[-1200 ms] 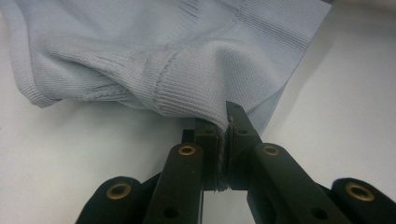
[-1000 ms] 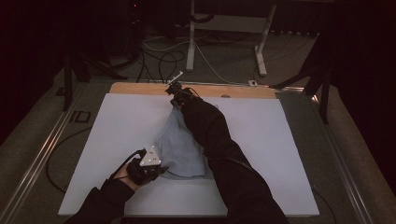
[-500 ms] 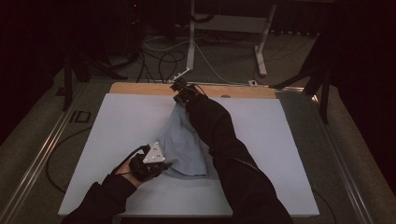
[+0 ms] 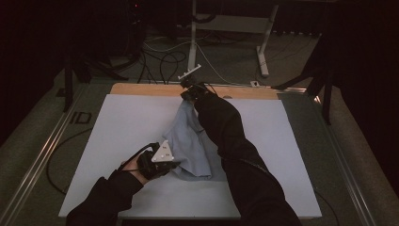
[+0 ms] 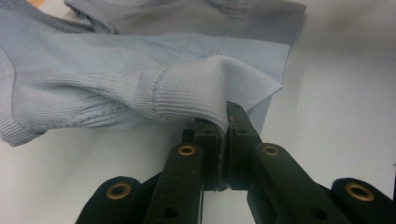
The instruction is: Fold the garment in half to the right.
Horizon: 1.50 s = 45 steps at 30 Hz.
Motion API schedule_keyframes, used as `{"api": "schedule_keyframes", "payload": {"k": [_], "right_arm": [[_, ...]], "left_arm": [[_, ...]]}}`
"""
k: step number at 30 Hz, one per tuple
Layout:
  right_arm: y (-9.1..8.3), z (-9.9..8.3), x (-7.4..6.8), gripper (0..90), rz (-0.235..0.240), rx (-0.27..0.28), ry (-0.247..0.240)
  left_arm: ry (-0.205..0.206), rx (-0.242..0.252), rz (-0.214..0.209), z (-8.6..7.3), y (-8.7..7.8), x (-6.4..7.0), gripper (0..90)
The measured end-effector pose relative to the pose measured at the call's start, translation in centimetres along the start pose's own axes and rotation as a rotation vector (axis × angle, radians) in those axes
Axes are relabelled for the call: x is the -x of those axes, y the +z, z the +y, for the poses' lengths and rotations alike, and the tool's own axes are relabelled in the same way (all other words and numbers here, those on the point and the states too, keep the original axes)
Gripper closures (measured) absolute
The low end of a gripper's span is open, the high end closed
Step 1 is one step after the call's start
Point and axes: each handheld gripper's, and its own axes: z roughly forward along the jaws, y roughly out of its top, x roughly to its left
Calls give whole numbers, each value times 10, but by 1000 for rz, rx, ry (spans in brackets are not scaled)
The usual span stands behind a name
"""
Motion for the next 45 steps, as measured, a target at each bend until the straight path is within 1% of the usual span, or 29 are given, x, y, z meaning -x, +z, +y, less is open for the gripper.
{"api": "schedule_keyframes", "payload": {"k": [2, 4, 5, 8, 10, 13, 20, 22, 24, 26, 28, 29, 31, 33, 34, 35, 38, 45], "right_arm": [[-4, -1, 2, 850, 0, 8, 9], [-5, -2, 4, 850, -1, 10, 5], [-7, -3, 4, 850, 0, 9, 8], [-15, -8, 11, 850, -9, 19, 18], [-18, -11, 14, 850, -12, 20, 17], [-24, -14, 19, 850, -9, 30, 32], [-35, -24, 30, 849, -18, 38, 36], [-36, -25, 32, 849, -19, 41, 37], [-39, -29, 36, 849, -23, 47, 41], [-40, -32, 39, 849, -22, 46, 46], [-41, -34, 43, 848, -26, 47, 42], [-42, -36, 44, 848, -25, 49, 51], [-42, -39, 47, 848, -26, 54, 51], [-41, -41, 50, 847, -20, 53, 53], [-41, -43, 52, 847, -23, 53, 55], [-41, -44, 53, 847, -17, 55, 68], [-38, -48, 57, 847, -14, 49, 75], [-34, -55, 63, 846, 4, 47, 86]], "left_arm": [[12, -2, -2, 3, 2, 2, 870], [15, -2, -6, 5, 3, 3, 870], [26, -1, -11, 8, 5, 4, 870], [33, 0, -17, 13, 8, 6, 870], [49, -4, -21, 17, 10, 7, 870], [63, -7, -26, 23, 13, 9, 870], [106, -8, -37, 39, 23, 16, 870], [109, -9, -39, 41, 25, 17, 870], [127, -21, -39, 45, 30, 19, 870], [134, -24, -42, 48, 34, 21, 870], [134, -29, -45, 51, 38, 22, 869], [135, -36, -45, 52, 40, 22, 869], [130, -42, -40, 55, 44, 23, 870], [133, -40, -41, 58, 48, 25, 870], [137, -41, -42, 59, 50, 26, 870], [145, -46, -41, 61, 54, 28, 870], [166, -62, -41, 64, 62, 31, 869], [182, -95, -43, 68, 79, 37, 869]]}}
